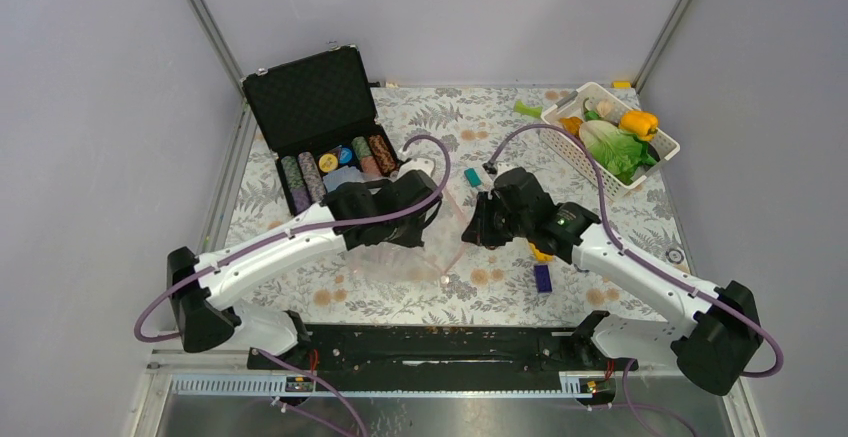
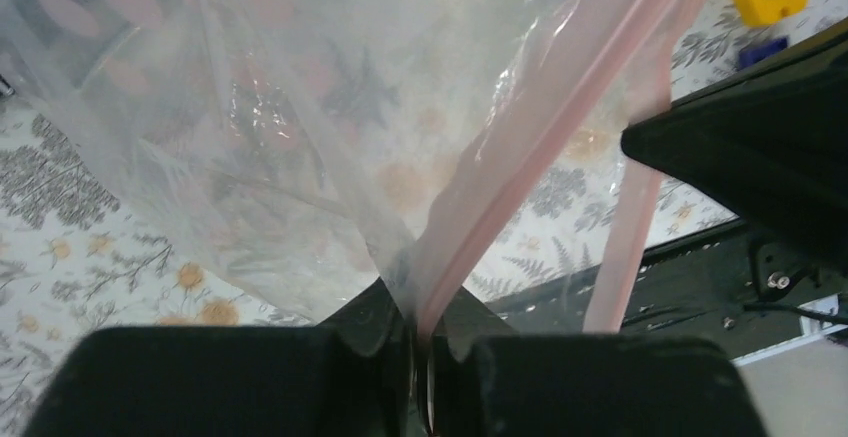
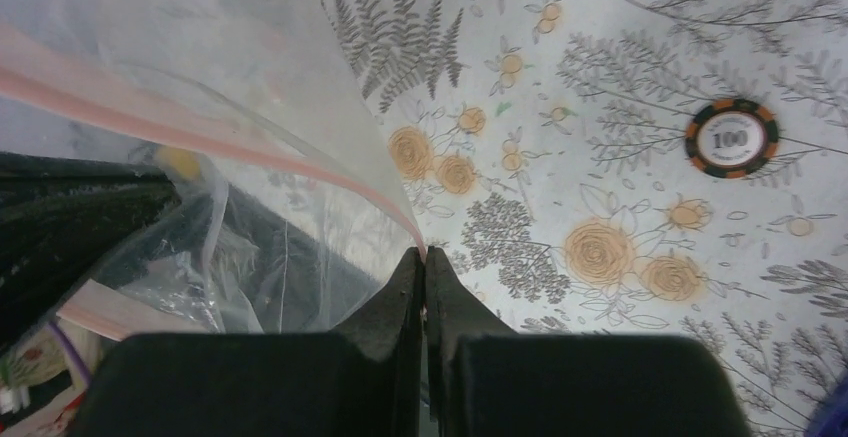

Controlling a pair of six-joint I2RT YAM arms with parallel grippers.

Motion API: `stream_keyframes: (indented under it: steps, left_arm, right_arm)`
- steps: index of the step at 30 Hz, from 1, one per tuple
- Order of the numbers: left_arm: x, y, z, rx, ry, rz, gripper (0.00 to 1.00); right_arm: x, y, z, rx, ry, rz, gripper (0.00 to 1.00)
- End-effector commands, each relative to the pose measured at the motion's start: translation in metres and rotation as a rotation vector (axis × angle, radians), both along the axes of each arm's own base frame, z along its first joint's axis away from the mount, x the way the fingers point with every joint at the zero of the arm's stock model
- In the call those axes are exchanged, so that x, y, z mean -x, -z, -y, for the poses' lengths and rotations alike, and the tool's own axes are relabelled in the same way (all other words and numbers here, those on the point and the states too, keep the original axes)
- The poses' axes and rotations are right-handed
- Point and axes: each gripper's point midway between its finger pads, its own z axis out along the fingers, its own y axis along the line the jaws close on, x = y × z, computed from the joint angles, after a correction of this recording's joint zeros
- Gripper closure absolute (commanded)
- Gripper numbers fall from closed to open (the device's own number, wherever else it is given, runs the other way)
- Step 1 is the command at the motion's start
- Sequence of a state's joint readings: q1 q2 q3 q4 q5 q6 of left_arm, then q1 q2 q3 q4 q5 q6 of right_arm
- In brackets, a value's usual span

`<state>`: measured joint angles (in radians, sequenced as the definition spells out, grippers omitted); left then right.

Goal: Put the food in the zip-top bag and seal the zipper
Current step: Open the zipper of the food storage bag at the center of the board.

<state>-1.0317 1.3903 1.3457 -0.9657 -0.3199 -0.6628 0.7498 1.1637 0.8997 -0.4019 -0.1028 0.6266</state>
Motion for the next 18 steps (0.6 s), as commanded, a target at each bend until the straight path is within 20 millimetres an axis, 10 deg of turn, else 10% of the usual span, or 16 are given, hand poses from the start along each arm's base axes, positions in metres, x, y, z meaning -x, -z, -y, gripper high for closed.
stream_keyframes:
  steps: [1, 12, 18]
  left_arm:
    - [0.019, -0.007, -0.026, -0.018, -0.023, -0.025, 1.0]
    - [0.027, -0.007, -0.083, -0.28, -0.11, -0.042, 1.0]
    - [-0.005, -0.001, -0.042, -0.142, -0.104, 0.013, 1.0]
  right_arm:
    - [0.011, -0.014, -0.019, -0.112, -0.101, -0.007, 1.0]
    - [0.015, -0.012, -0.045, -0.215, -0.209, 0.017, 1.0]
    - [-0.008, 0.001, -0.017, -0.02, -0.149, 0.137, 0.86]
